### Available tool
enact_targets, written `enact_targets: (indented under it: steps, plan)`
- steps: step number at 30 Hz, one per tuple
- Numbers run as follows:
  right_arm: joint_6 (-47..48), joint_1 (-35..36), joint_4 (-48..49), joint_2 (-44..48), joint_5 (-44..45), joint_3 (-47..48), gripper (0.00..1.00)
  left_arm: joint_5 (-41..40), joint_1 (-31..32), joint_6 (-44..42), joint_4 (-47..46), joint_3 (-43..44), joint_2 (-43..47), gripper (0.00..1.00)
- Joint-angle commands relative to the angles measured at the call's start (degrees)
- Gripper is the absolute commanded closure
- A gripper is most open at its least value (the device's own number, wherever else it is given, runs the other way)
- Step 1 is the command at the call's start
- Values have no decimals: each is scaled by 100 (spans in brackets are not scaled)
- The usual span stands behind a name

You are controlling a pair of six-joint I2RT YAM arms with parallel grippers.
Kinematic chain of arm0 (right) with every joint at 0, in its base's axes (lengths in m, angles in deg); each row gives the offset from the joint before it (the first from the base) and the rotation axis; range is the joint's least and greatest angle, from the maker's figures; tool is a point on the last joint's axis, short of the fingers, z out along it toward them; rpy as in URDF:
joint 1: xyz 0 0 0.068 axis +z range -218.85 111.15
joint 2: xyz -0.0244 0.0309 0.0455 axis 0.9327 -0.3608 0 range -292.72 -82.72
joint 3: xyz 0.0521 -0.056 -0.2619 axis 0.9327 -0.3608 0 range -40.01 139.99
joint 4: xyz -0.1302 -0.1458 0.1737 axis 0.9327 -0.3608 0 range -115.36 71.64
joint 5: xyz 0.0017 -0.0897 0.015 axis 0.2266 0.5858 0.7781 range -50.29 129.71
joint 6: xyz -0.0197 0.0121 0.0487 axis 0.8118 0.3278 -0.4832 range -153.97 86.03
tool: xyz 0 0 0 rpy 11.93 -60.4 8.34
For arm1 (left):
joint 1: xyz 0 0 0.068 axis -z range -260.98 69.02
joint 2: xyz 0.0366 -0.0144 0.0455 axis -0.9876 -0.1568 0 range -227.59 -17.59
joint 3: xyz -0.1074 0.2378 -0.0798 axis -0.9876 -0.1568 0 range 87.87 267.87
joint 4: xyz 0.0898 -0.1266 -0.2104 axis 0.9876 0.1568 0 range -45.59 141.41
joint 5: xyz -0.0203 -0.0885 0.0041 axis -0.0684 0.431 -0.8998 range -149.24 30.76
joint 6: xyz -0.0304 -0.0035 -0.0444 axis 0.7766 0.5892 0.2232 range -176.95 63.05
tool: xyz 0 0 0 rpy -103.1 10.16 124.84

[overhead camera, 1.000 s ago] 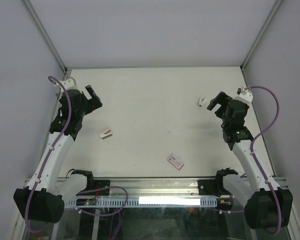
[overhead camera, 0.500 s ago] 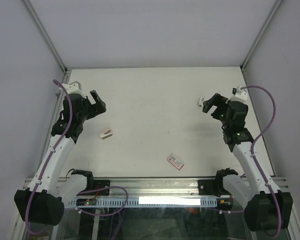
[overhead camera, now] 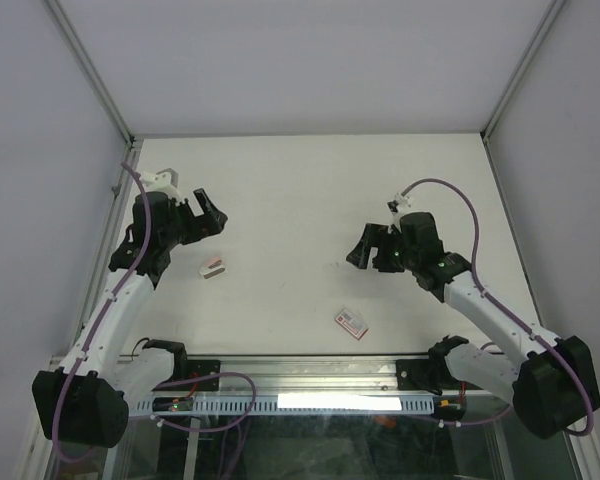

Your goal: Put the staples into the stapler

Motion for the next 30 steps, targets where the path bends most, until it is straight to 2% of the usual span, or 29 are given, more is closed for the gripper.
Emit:
enact_targets:
  steps: [1, 5, 9, 15, 22, 30]
  plan:
    - [-400, 239, -180, -144, 254, 112, 18, 556, 18, 824, -463, -414, 88, 1]
    - [-521, 461, 20, -273, 208, 119, 18, 324, 22, 1759, -885, -1423, 319, 1]
    - [-643, 539, -21, -394, 56, 9, 18, 244, 27, 2348, -1095, -2022, 695, 1]
    - [-732, 804, -185, -295, -232, -359, 18, -272, 37, 2201, -567, -2061, 945, 1]
    - [-862, 1171, -371, -107, -105, -781, 19, -156, 43, 2354, -476, -2205, 830, 1]
    - [-854, 1485, -375, -179, -357, -928, 18, 106, 46, 2257, -621, -2218, 892, 1]
